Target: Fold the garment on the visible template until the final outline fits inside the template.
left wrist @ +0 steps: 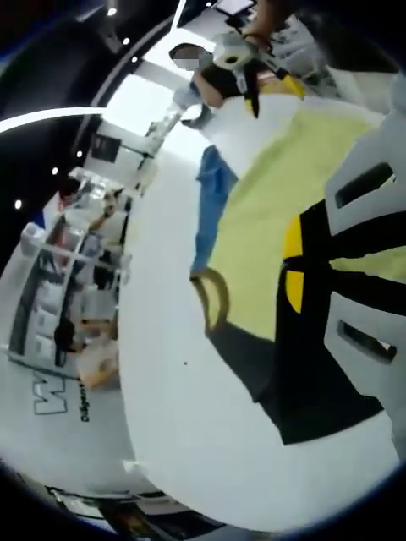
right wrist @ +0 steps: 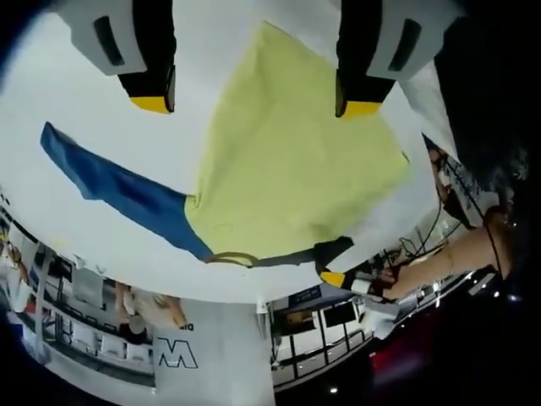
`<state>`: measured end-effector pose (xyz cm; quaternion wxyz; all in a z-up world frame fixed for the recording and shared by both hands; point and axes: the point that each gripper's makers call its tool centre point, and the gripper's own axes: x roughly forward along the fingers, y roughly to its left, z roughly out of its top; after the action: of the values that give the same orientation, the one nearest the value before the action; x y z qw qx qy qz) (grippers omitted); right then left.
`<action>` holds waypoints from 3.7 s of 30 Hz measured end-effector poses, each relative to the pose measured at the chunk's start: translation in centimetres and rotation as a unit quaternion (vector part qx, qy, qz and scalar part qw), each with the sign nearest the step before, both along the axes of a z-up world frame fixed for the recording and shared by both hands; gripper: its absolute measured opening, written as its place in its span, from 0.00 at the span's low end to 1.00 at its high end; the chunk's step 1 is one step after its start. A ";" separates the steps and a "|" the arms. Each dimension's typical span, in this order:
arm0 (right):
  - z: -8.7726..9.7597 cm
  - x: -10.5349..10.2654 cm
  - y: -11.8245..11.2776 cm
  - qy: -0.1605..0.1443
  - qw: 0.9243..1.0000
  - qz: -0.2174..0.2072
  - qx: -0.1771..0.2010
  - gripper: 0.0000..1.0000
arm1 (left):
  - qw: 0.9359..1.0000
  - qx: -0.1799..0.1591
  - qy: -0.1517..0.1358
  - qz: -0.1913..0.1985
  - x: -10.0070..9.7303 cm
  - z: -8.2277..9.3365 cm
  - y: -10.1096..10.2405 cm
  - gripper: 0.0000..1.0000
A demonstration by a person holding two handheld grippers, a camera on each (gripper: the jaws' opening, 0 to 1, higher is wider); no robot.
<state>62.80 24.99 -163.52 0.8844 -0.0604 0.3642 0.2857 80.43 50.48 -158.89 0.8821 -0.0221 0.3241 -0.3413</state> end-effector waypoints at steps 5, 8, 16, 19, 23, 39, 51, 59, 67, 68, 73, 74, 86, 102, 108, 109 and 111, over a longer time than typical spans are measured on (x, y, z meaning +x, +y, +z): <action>0.1 0.0 -0.2 0.000 1.000 -0.005 0.001 0.76 | 1.000 -0.002 -0.007 -0.020 0.5 0.6 -1.9 0.00; 0.1 0.0 -0.4 -0.001 1.000 -0.007 -0.001 0.76 | 0.999 0.004 -0.010 -0.034 0.6 0.7 -2.9 0.00; 0.1 -0.3 -0.6 0.001 1.000 -0.013 -0.003 0.76 | 0.998 -0.002 -0.020 -0.057 1.0 1.6 -5.7 0.00; 0.1 -0.3 -0.7 0.003 1.000 -0.013 -0.003 0.76 | 0.998 -0.005 -0.022 -0.067 1.1 1.9 -7.0 0.00; 0.0 -0.2 -1.0 0.001 1.000 -0.018 -0.006 0.78 | 0.997 -0.009 -0.022 -0.077 1.7 2.0 -8.5 0.00; 0.4 -0.5 -1.4 0.000 1.000 -0.021 0.002 0.80 | 0.993 -0.013 -0.014 -0.119 2.1 1.9 -13.5 0.00; 1.7 -1.1 -1.7 -0.005 0.999 -0.026 0.020 0.81 | 0.994 -0.023 0.032 -0.098 3.8 -0.3 -15.7 0.00; 2.1 -1.5 -2.4 -0.010 0.999 -0.041 0.015 0.81 | 0.993 0.000 0.062 -0.102 4.1 -2.9 -16.4 0.00; 2.1 -1.8 -2.9 -0.012 0.998 -0.053 0.014 0.81 | 0.993 0.026 0.025 -0.112 4.6 -3.8 -16.9 0.20; 2.2 -1.8 -2.9 -0.013 0.998 -0.055 0.015 0.81 | 0.993 0.027 0.022 -0.112 4.6 -3.8 -16.9 0.27; 2.2 -1.8 -2.9 -0.014 0.998 -0.059 0.018 0.81 | 0.992 0.047 0.000 -0.118 5.1 -3.8 -16.6 0.36; 2.2 -1.7 -3.0 -0.015 0.998 -0.059 0.018 0.81 | 0.992 0.045 -0.001 -0.119 5.0 -3.7 -16.6 0.39; 2.2 -1.4 -2.6 -0.020 0.998 -0.055 0.023 0.83 | 0.992 0.056 -0.041 -0.106 5.5 -3.4 -15.5 0.81; 2.9 0.4 -3.2 -0.034 0.996 -0.071 0.033 0.92 | 0.993 0.054 -0.052 -0.091 4.8 -1.9 -14.3 0.99; 3.0 1.6 -4.6 -0.040 0.995 -0.089 0.028 0.94 | 0.994 0.048 -0.053 -0.078 4.6 -1.7 -13.4 0.99; 3.1 1.8 -4.9 -0.040 0.994 -0.093 0.029 0.94 | 0.995 0.044 -0.055 -0.074 4.7 -1.5 -13.1 0.99; 3.1 2.4 -5.6 -0.044 0.993 -0.101 0.031 0.95 | 0.995 0.042 -0.054 -0.070 4.7 -1.4 -12.8 0.98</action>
<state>65.22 19.40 -160.39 0.9251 -0.0087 0.3204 0.2034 85.14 37.63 -160.30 0.8723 0.0562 0.2911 -0.3889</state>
